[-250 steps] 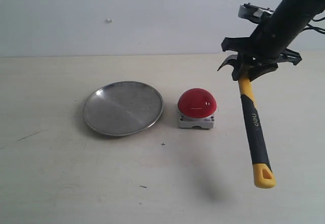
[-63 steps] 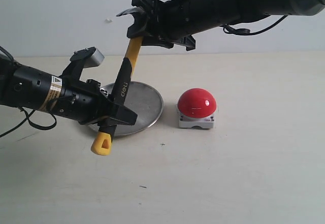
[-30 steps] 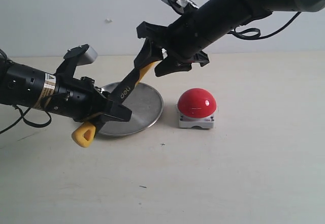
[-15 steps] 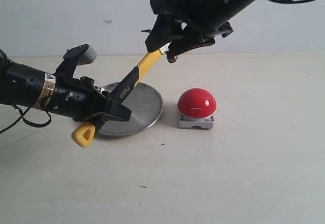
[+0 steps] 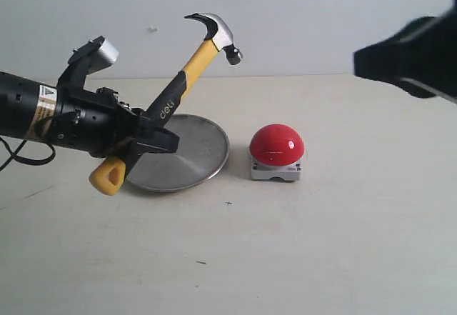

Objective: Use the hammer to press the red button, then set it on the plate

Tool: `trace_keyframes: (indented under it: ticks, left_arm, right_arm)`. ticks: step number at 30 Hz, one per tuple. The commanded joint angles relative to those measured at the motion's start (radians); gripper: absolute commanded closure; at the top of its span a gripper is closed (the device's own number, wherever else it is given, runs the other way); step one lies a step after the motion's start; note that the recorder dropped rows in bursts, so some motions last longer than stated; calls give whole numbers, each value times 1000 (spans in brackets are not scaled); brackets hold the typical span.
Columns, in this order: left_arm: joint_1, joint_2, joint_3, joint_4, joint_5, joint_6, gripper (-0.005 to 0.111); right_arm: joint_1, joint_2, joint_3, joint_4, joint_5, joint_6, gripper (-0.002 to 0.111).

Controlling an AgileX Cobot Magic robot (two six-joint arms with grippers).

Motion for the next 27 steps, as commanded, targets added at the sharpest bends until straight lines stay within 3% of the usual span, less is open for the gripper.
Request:
trace_keyframes:
  ticks: [1, 5, 12, 20, 27]
  left_arm:
    - [-4, -85, 48, -29, -4, 7, 107]
    - [-45, -155, 114, -29, 94, 9, 107]
    - [-257, -236, 174, -29, 288, 11, 107]
    - [-299, -280, 174, -29, 281, 11, 107]
    - [-307, -279, 174, -29, 271, 7, 107]
  right_arm:
    - [1, -319, 281, -5, -271, 58, 108]
    - [1, -556, 421, 0, -306, 58, 108]
    - [1, -654, 436, -14, -259, 51, 108]
    - [1, -654, 509, -33, -312, 53, 108]
    - [1, -661, 682, -28, -492, 55, 108]
